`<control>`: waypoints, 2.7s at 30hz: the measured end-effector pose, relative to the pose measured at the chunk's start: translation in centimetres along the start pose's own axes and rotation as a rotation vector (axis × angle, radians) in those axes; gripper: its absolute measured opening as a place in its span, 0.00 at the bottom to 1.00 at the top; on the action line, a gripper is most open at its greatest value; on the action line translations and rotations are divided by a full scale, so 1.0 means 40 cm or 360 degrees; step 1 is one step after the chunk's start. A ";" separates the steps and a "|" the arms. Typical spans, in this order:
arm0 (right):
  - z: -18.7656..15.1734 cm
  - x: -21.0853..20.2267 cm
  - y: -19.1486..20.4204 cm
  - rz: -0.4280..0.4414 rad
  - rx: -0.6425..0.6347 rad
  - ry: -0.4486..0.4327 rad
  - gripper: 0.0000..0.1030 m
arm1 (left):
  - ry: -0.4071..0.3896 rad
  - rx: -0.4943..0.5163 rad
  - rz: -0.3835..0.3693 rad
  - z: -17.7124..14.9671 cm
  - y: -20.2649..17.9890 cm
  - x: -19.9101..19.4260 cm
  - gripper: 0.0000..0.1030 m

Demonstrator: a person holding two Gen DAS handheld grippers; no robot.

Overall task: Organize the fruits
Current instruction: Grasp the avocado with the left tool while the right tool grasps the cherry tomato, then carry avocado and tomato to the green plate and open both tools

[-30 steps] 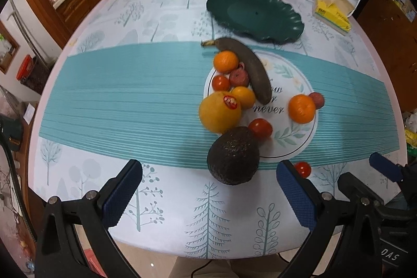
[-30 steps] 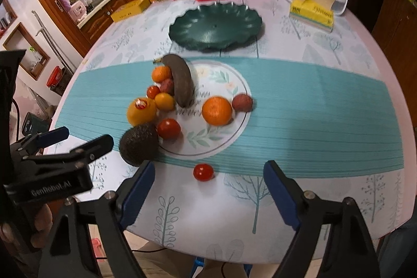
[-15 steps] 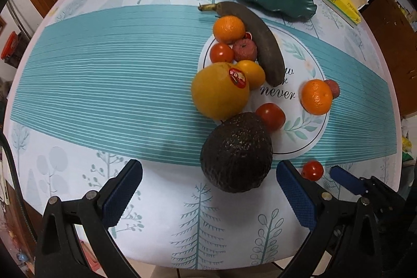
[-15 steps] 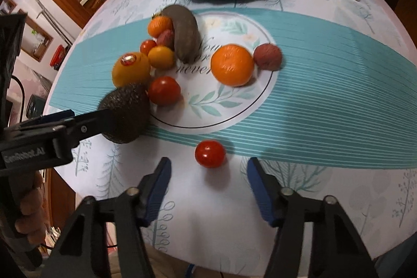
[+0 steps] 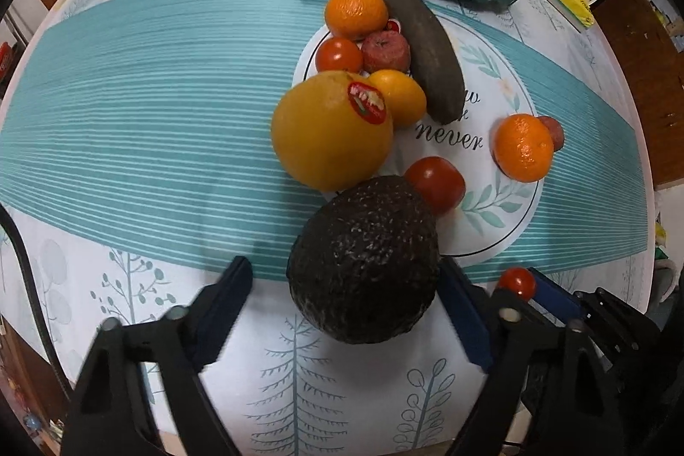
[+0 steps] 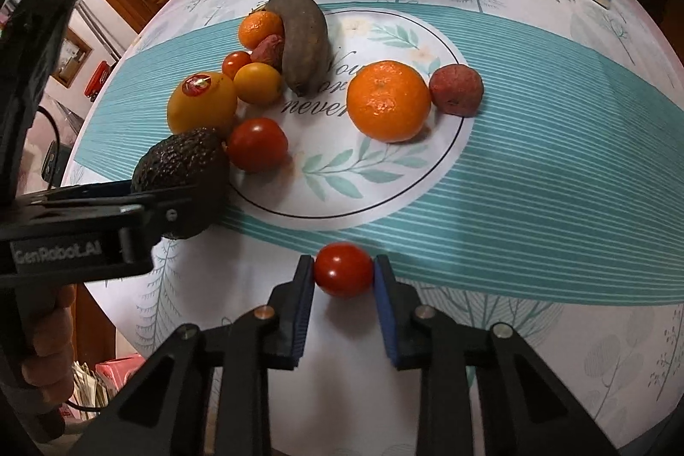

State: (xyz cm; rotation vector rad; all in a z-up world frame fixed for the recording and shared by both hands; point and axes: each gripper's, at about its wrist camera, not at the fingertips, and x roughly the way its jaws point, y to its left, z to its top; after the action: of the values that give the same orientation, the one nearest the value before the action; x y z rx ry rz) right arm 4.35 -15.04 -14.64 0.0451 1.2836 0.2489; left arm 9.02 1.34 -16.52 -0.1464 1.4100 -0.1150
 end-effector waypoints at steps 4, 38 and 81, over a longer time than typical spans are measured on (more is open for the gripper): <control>-0.003 0.000 0.002 -0.0007 -0.0031 -0.0009 0.27 | -0.0005 -0.0033 -0.0079 -0.004 -0.003 0.010 0.62; 0.217 -0.335 -0.002 0.0142 -0.0190 -0.0478 0.25 | -0.0529 0.0037 -0.0039 0.112 -0.089 -0.426 0.58; 0.723 0.208 -0.172 -0.0232 0.0016 -0.0331 0.49 | -0.0258 0.0326 -0.0153 0.754 -0.141 0.133 0.82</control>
State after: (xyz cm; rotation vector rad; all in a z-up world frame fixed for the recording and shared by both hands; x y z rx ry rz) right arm 35.16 -16.95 -15.38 -0.0138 1.0758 0.1092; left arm 39.67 -4.08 -16.10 -0.0524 1.2218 -0.3189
